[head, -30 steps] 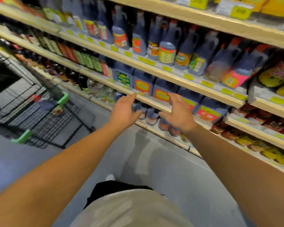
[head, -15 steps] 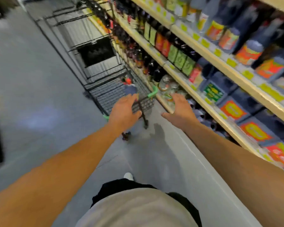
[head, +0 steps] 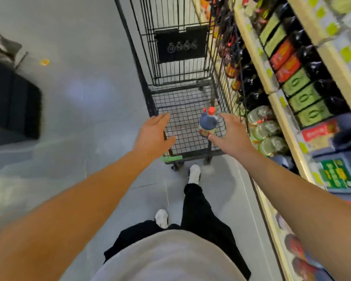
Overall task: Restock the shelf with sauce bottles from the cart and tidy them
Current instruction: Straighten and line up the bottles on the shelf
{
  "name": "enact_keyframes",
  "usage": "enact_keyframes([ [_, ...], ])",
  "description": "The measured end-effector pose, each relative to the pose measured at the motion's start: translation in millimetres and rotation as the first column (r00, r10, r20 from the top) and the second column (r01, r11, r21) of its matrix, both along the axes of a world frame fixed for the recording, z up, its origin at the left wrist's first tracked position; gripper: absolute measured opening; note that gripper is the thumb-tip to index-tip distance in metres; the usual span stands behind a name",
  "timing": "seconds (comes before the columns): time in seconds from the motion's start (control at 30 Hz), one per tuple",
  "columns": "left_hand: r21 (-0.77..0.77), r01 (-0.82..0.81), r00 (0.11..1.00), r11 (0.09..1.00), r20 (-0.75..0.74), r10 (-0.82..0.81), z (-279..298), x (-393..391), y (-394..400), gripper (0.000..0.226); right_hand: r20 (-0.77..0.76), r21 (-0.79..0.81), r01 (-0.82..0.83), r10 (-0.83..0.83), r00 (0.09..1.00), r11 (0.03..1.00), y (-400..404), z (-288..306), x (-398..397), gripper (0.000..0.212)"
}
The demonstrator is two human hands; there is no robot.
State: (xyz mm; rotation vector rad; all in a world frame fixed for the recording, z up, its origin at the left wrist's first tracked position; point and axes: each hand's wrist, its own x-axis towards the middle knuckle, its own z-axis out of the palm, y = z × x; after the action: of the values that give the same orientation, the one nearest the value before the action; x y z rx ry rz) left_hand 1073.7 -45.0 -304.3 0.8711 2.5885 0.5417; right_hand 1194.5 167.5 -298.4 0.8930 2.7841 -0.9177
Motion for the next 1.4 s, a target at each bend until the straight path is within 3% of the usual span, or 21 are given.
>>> enact_keyframes([
  [0.43, -0.133, -0.101, 0.980, 0.986, 0.156, 0.121, -72.6, -61.6, 122.3, 0.073, 0.231, -0.166, -0.103, 0.141, 0.963, 0.981, 115.1, -122.4, -112.0, 0.059],
  [0.57, -0.190, -0.086, 0.975, 0.978, 0.187, 0.122, -94.9, -70.1, 139.2, 0.075, 0.190, -0.233, -0.140, 0.186, 0.964, 0.962, 120.8, -155.3, -121.2, 0.047],
  [0.73, -0.225, -0.053, 0.973, 0.973, 0.206, 0.101, -98.4, -70.2, 145.0, 0.075, 0.154, -0.216, -0.049, 0.083, 0.985, 0.975, 116.3, -172.0, -124.0, 0.028],
  [0.9, -0.180, -0.042, 0.977, 0.983, 0.199, 0.078, -91.0, -62.7, 138.2, 0.077, 0.107, -0.236, 0.117, -0.094, 0.990, 0.965, 121.2, -147.2, -110.7, 0.028],
  [1.1, -0.106, 0.067, 0.982, 0.992, 0.186, -0.046, -64.7, -47.5, 132.2, 0.081, -0.038, -0.250, 0.265, -0.283, 0.958, 0.931, 112.4, -72.6, -75.1, 0.026],
  [1.27, 0.017, 0.242, 0.954, 0.970, 0.179, -0.241, -37.8, -27.6, 120.9, 0.088, -0.174, -0.303, 0.468, -0.531, 0.829, 0.830, 91.9, -8.9, -20.0, 0.025],
  [1.4, 0.118, 0.403, 0.880, 0.908, 0.224, -0.420, -18.1, -5.2, 106.4, 0.097, -0.293, -0.445, 0.541, -0.687, 0.665, 0.714, 61.5, 46.1, 29.7, 0.022],
])
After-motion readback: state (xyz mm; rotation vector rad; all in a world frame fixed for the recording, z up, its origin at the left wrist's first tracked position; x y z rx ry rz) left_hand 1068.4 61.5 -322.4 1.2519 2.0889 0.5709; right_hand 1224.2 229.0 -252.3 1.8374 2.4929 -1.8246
